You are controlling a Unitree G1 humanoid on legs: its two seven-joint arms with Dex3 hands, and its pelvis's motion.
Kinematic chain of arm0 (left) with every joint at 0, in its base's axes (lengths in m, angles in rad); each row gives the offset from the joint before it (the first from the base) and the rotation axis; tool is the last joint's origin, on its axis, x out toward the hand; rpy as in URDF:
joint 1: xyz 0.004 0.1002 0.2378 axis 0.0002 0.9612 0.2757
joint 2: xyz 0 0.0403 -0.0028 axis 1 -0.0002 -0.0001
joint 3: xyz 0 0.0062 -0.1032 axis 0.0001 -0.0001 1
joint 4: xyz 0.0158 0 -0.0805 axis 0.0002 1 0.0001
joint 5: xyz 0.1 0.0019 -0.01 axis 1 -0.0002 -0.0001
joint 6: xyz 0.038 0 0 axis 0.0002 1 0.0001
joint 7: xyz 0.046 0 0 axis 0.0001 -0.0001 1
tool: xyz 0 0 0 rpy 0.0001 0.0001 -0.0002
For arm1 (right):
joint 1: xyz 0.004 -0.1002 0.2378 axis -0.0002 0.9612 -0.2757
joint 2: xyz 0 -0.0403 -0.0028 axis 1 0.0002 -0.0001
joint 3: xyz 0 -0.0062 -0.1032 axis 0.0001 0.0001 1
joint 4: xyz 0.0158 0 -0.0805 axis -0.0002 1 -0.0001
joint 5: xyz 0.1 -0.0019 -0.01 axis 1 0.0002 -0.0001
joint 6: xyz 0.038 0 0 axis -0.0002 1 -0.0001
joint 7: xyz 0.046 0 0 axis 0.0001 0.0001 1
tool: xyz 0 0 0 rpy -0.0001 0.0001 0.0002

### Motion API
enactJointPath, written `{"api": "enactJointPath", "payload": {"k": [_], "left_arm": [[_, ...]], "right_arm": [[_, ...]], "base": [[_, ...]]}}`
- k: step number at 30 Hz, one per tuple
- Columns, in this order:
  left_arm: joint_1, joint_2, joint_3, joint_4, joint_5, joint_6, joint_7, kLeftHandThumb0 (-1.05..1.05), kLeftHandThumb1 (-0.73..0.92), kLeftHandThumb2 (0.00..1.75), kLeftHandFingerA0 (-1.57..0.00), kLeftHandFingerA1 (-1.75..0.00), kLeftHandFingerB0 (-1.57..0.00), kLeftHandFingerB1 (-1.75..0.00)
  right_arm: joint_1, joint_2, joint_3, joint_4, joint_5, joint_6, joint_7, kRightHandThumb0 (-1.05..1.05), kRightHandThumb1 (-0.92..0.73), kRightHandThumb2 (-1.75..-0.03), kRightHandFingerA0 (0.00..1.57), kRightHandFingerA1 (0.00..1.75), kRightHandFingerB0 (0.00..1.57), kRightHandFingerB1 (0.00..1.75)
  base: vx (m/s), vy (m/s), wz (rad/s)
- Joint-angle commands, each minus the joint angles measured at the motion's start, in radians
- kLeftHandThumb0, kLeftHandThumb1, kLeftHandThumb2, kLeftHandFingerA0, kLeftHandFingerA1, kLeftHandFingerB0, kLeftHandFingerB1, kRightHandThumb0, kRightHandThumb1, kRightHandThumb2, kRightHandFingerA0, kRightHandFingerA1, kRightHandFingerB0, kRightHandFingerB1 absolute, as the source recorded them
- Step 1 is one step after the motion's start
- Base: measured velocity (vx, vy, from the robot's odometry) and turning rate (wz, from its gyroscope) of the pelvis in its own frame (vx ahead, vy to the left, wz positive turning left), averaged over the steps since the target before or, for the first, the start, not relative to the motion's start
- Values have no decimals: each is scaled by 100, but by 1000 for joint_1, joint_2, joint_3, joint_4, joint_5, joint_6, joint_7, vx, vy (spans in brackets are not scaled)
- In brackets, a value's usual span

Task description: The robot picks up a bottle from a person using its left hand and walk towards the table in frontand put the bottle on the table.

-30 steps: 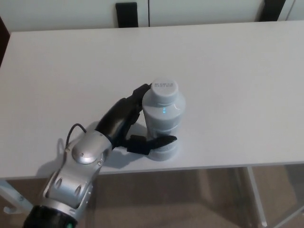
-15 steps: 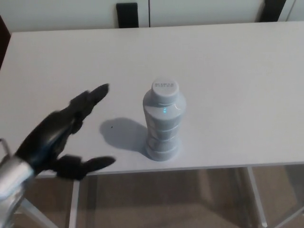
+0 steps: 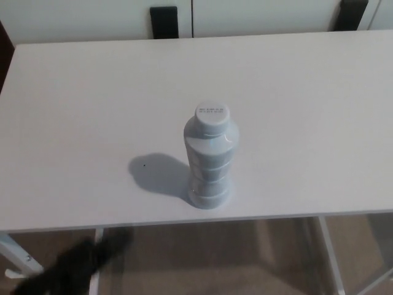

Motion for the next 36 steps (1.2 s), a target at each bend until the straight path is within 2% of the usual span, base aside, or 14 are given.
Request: {"api": "enactJointPath", "payload": {"k": [1,5,12,19,20,21,23,28,29,30,31,32,34,36], "left_arm": [[442,89,142,87,-378,-259,-608,-42,53,57,-69,-44,-60,-39],[342,115,132,248,-217,-311,-508,-45,51,56,-51,-45,-46,-37],[-80,47,29,795,302,-235,181,-76,78,64,-23,-34,-25,-32],[-451,59,-33,1195,424,-140,543,-72,88,67,-18,-38,-19,-30],[-492,72,-5,1273,384,-143,562,-68,86,66,-17,-35,-18,-30],[-516,80,25,1354,334,-147,559,-37,52,108,0,-50,0,-50],[-551,102,40,1467,287,-145,543,-79,70,101,-9,-49,-3,-38],[-599,134,28,1597,263,-145,499,-79,67,98,-18,-51,-11,-45],[-578,149,27,1552,262,-157,453,-72,84,65,-16,-40,-12,-34],[-561,160,26,1517,260,-166,418,-72,84,65,-16,-40,-12,-34],[-581,166,16,1546,259,-173,395,-37,52,108,0,-51,0,-50],[-560,167,17,1512,259,-183,386,-70,84,65,-19,-40,-14,-33],[-554,171,7,1517,267,-203,391,-53,88,70,-9,-28,-8,-23],[-630,170,-4,1652,271,-194,423,-79,66,103,0,-45,-4,-33]], "right_arm": [[17,-32,14,10,-21,11,1,-42,-77,-64,64,54,52,39],[24,-30,29,8,-33,10,-13,-44,-77,-64,64,54,53,39],[49,-20,27,13,-18,1,-2,-44,-80,-64,63,53,47,38],[37,-21,20,18,-10,-22,1,-48,-78,-64,60,47,49,38],[31,-2,25,17,-12,-18,-7,-49,-79,-65,59,50,47,38],[30,9,14,13,-1,-12,-18,-46,-75,-63,65,54,51,38],[27,18,-11,9,24,-2,-29,-44,-75,-63,63,52,51,38],[6,10,-39,2,50,9,2,-42,-74,-63,64,52,51,38],[1,7,-37,2,47,5,5,-40,-73,-62,62,50,55,40],[-2,5,-35,2,45,2,6,-40,-73,-62,62,50,55,40],[-3,-3,-25,0,31,-5,4,-42,-73,-63,63,53,54,39],[0,-6,-20,0,26,-8,2,-41,-73,-62,63,53,55,40],[14,-10,-17,1,20,-15,-2,-39,-73,-62,63,51,54,40],[14,-8,-10,5,11,-8,-4,-41,-73,-62,62,52,55,40]], "base": [[0,0,0],[0,0,0],[0,0,0],[0,0,0],[0,0,0],[0,0,0],[0,0,0],[0,0,0],[0,0,0],[0,0,0],[0,0,0],[0,0,0],[0,0,0],[0,0,0]]}}
